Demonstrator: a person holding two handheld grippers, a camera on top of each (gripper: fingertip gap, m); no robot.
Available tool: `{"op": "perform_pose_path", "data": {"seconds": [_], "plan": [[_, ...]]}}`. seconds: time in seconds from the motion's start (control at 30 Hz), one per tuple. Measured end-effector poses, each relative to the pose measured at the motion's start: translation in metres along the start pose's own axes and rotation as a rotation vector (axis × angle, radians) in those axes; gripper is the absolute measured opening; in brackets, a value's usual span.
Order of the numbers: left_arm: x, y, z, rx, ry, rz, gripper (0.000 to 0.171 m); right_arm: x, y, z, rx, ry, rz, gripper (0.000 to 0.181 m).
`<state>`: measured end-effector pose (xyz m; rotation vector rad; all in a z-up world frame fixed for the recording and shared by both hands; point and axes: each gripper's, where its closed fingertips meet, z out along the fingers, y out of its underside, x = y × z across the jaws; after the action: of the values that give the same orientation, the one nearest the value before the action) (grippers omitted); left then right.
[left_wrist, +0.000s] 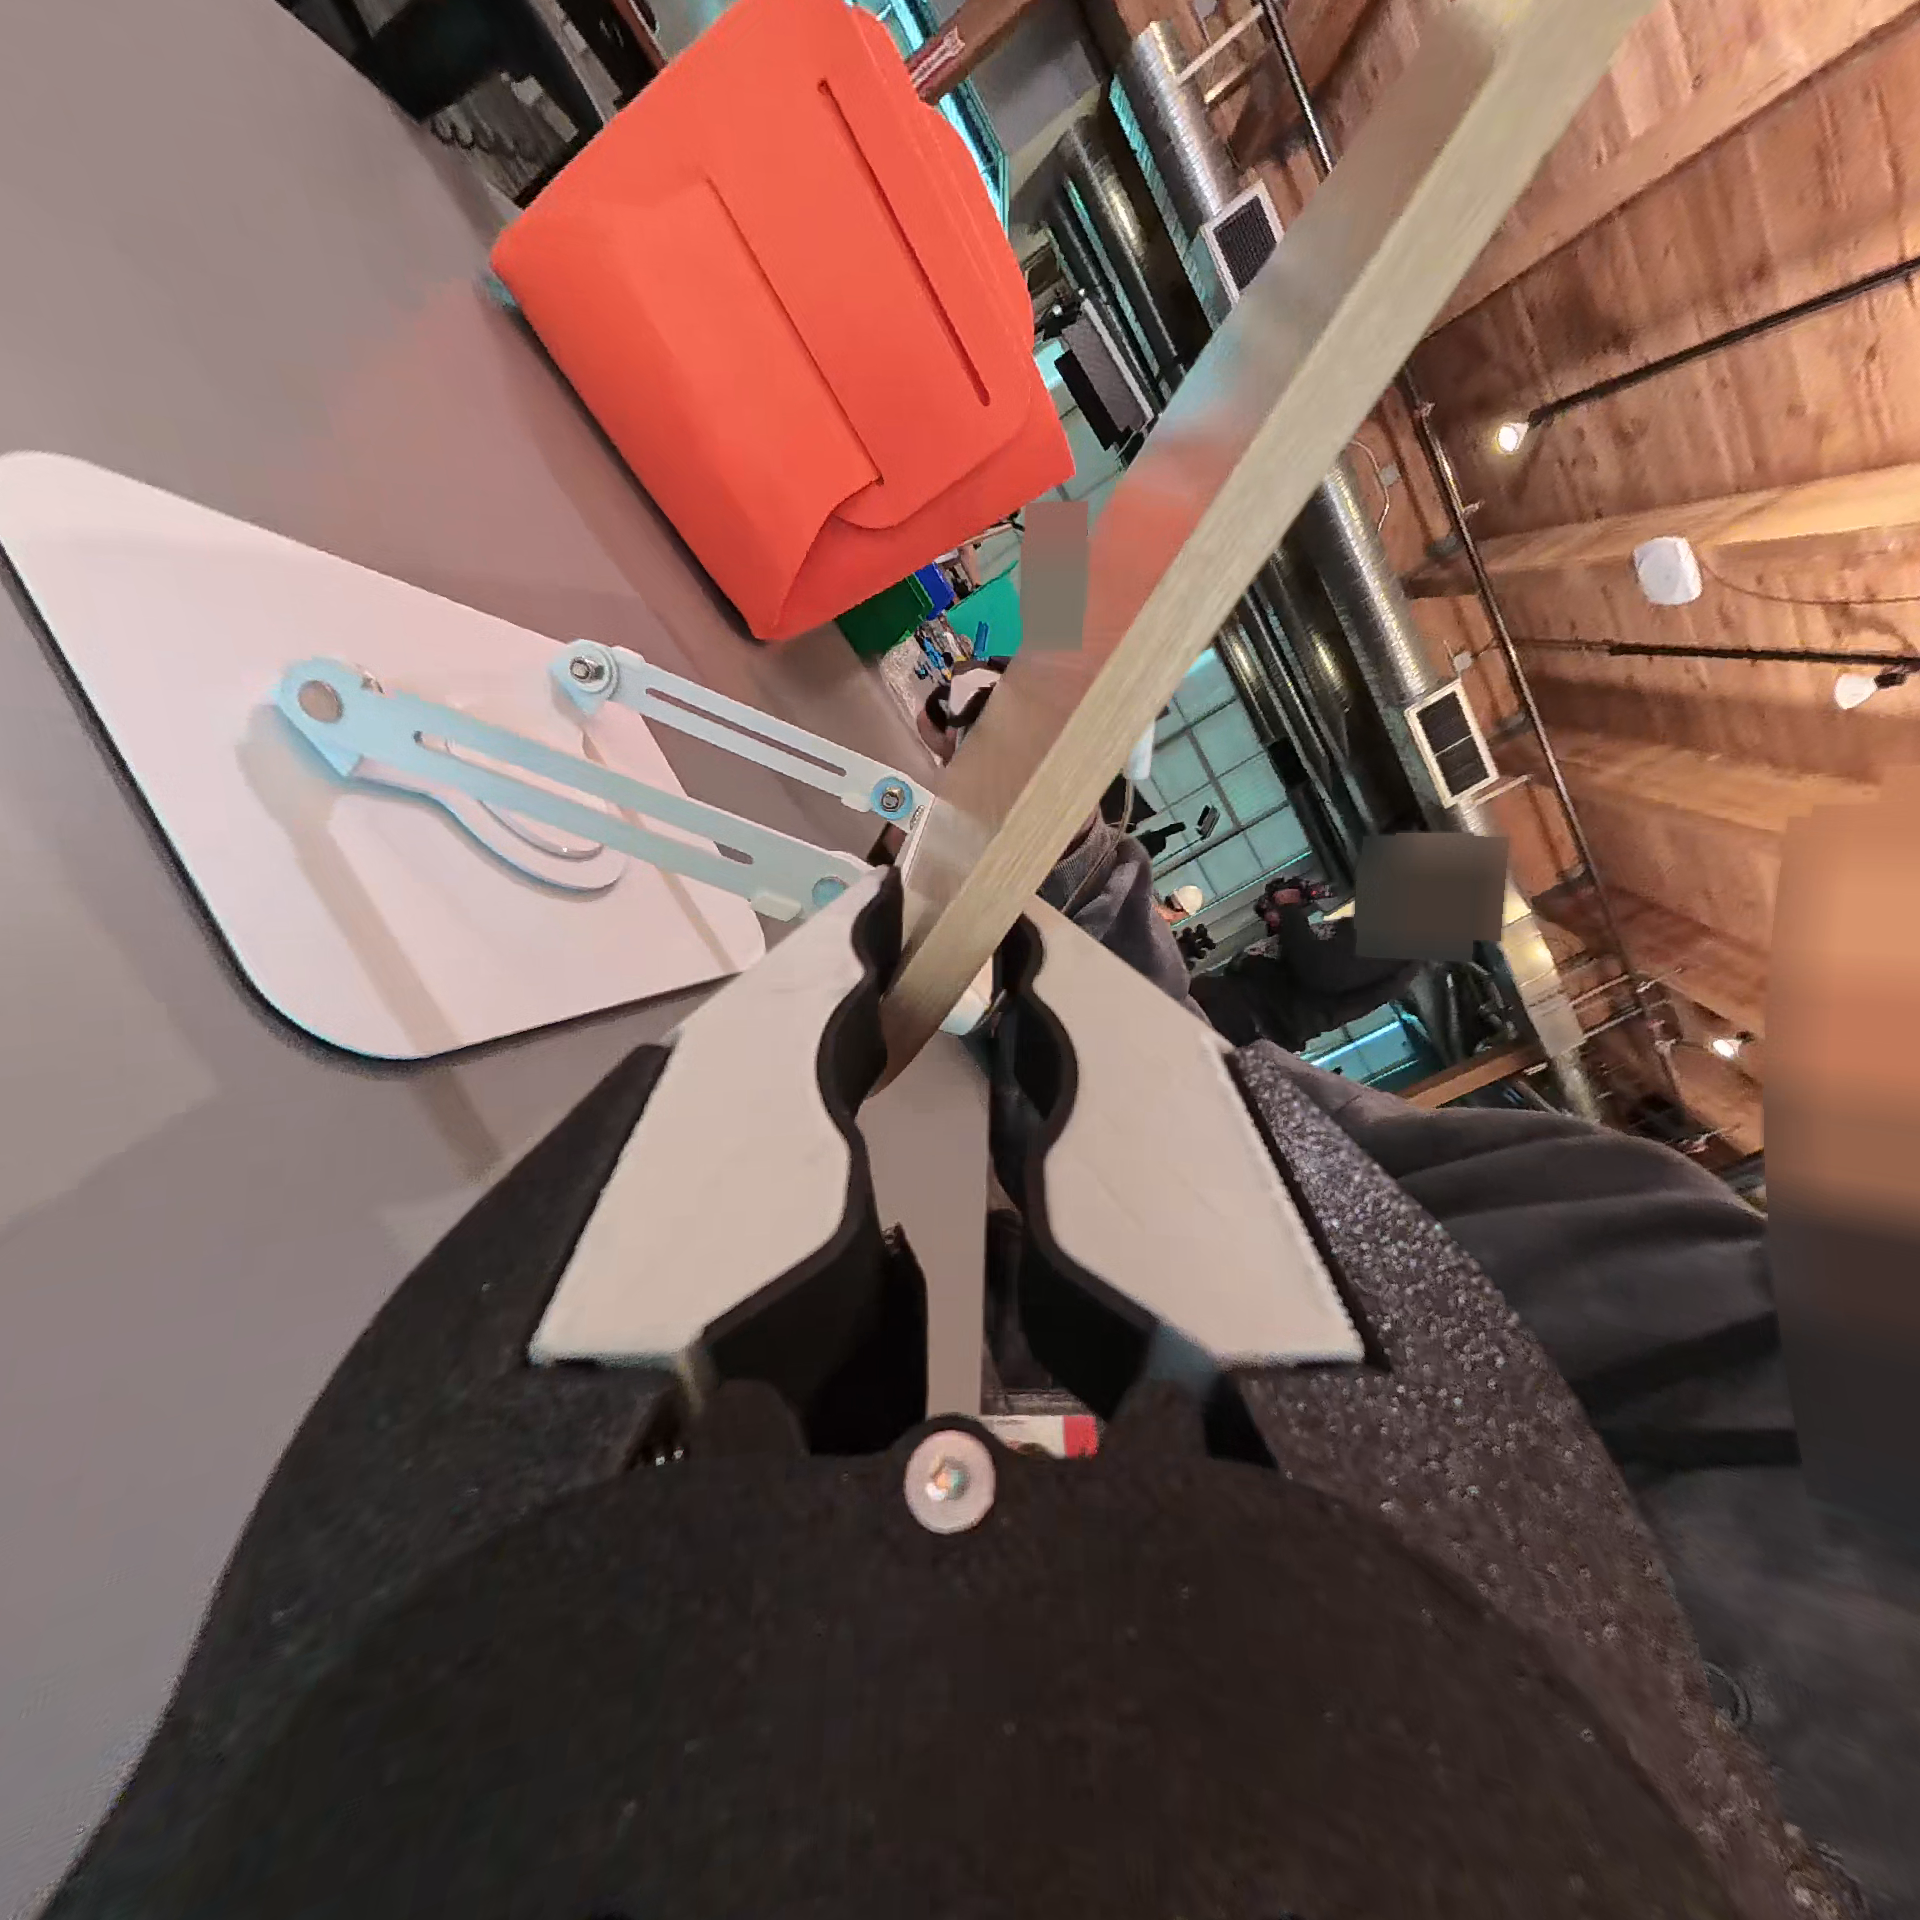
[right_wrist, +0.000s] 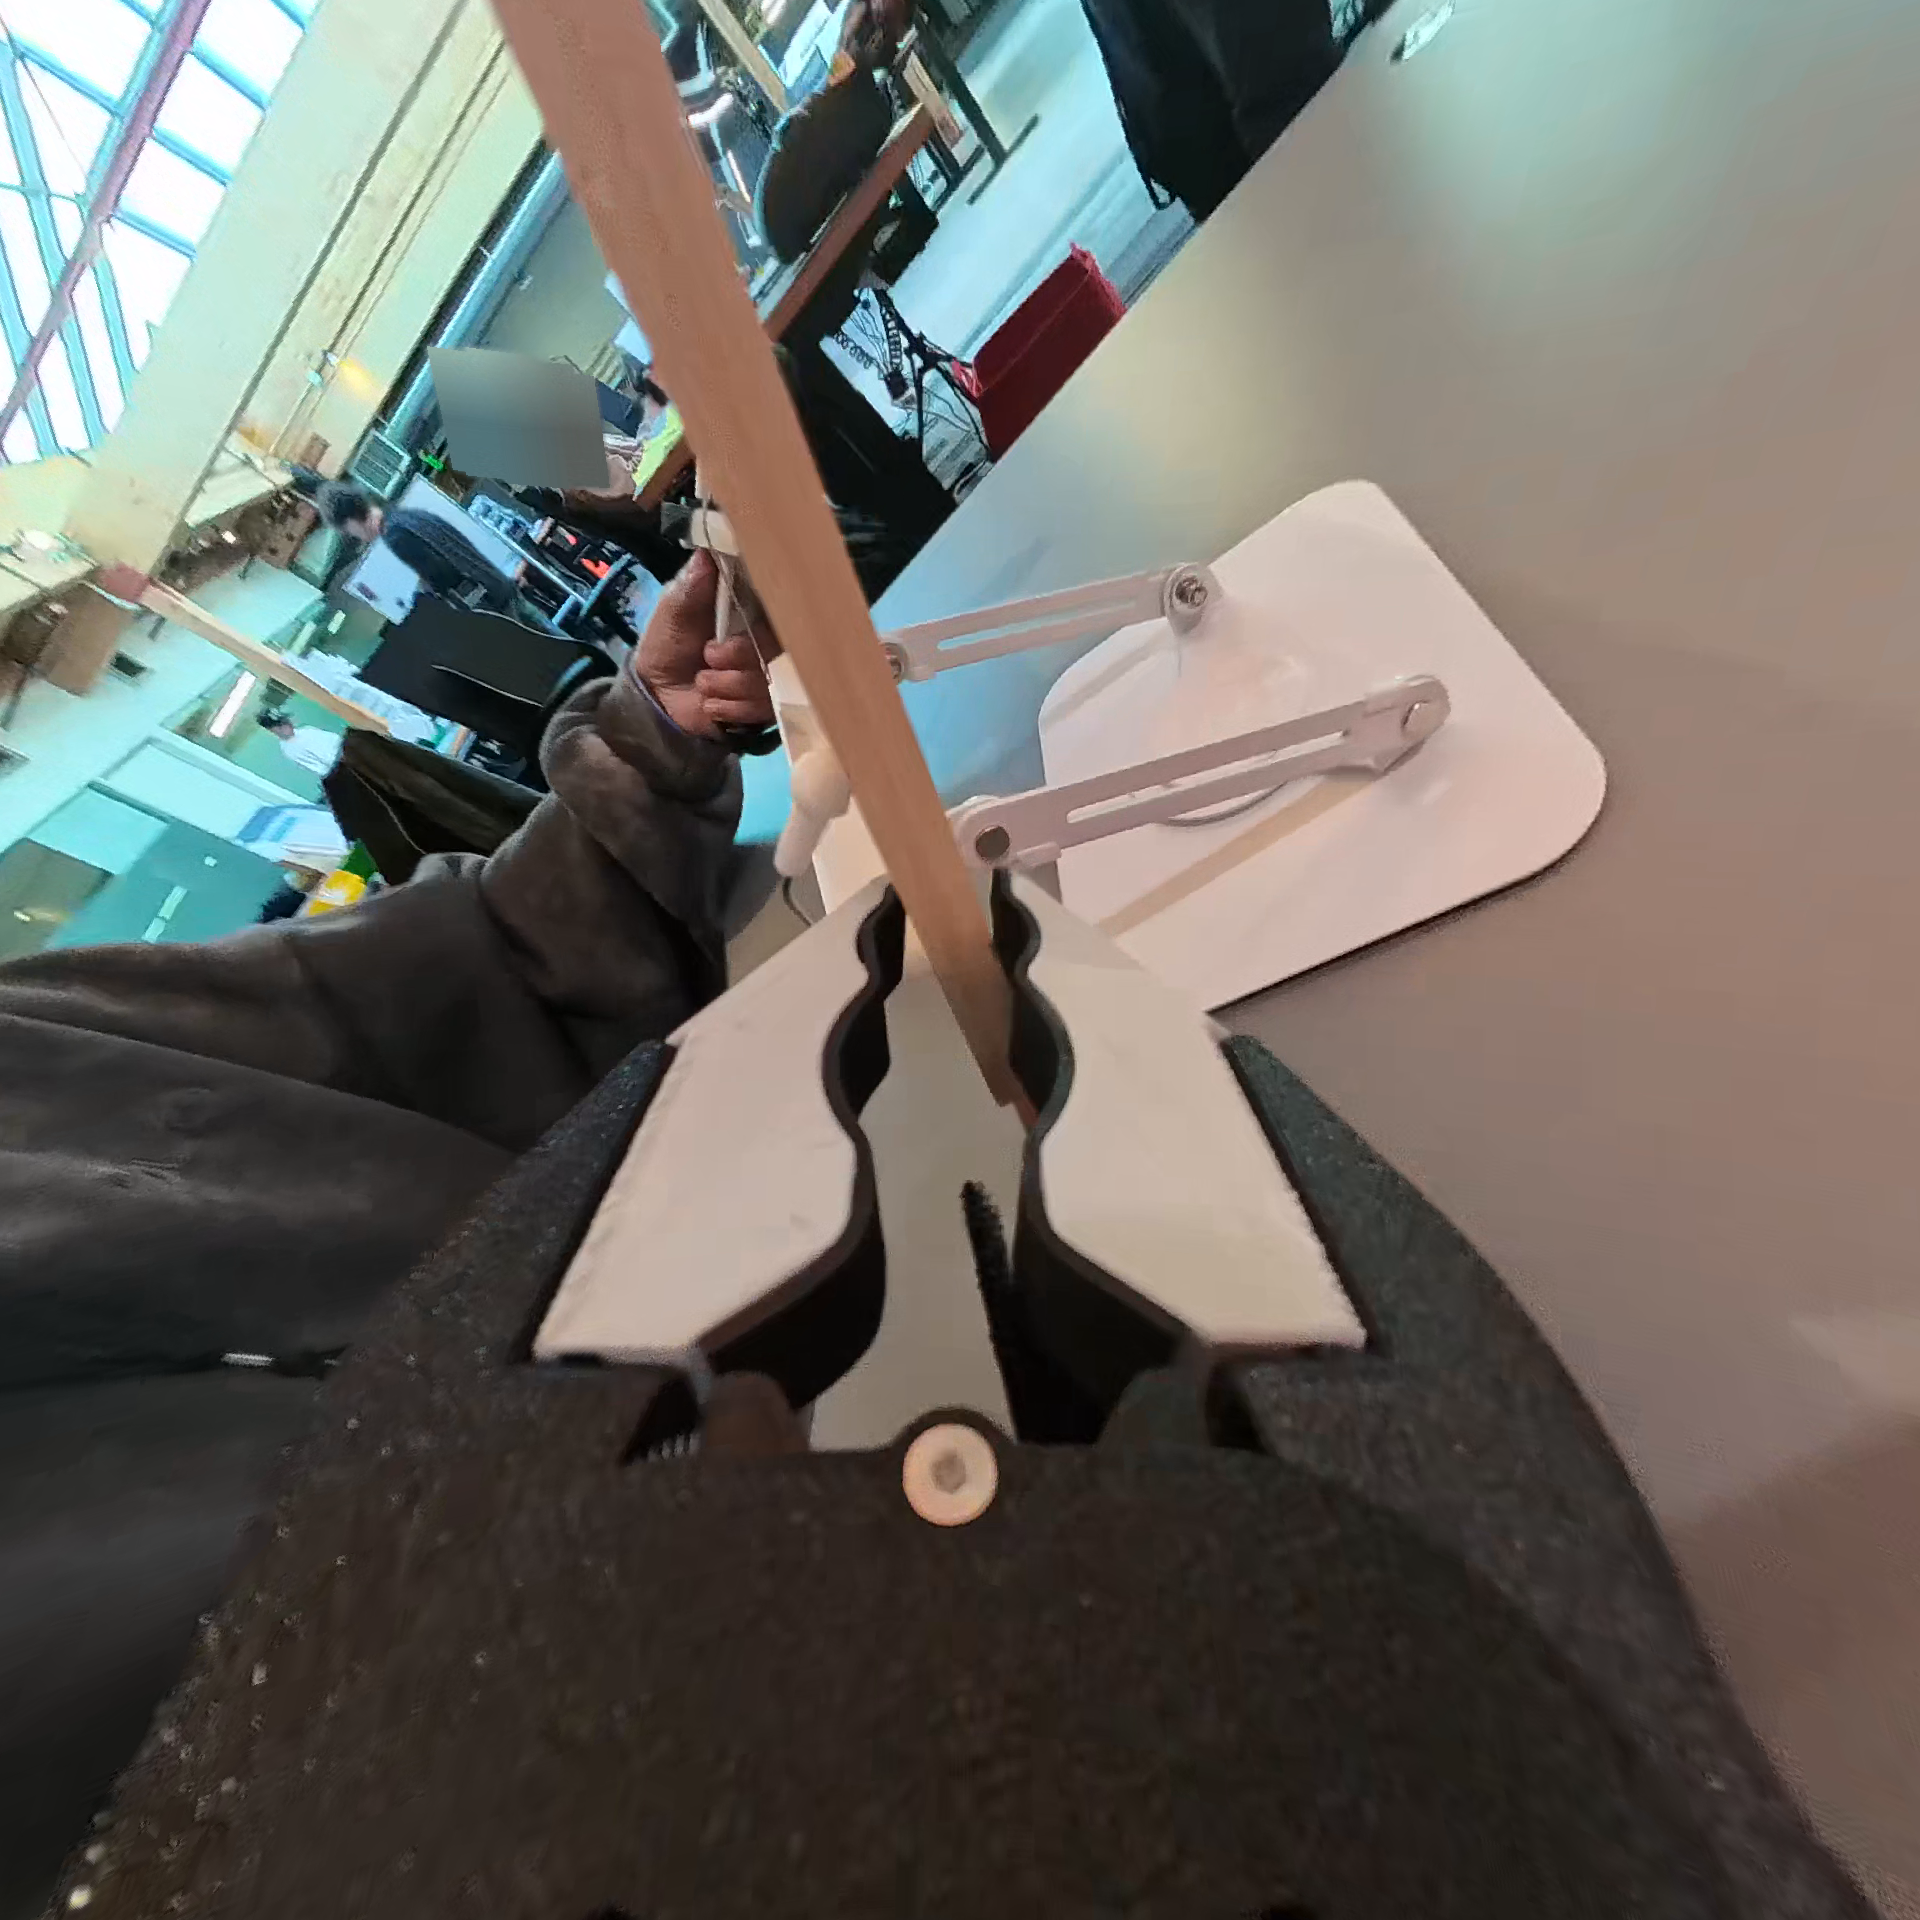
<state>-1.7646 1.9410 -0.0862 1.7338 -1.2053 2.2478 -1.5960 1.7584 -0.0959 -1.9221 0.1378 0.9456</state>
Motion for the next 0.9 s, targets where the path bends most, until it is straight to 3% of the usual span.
{"op": "perform_pose_path", "data": {"seconds": [0.17, 0.37, 0.7, 0.9], "plan": [[0.011, -0.026, 0.001, 0.069, 0.05, -0.064, 0.015, -0.012, -0.013, 0.002, 0.028, -0.082, 0.103, 0.013], [0.016, -0.044, 0.004, 0.063, 0.058, -0.071, 0.014, -0.015, -0.035, 0.0, 0.115, -0.133, 0.143, 0.011], [0.01, -0.13, 0.021, 0.119, 0.035, -0.086, 0.009, 0.009, -0.132, -0.004, 0.351, -0.182, 0.268, 0.009], [-0.005, -0.147, 0.037, 0.112, 0.019, -0.116, 0.009, 0.031, -0.154, -0.013, 0.383, -0.171, 0.344, 0.009]]}}
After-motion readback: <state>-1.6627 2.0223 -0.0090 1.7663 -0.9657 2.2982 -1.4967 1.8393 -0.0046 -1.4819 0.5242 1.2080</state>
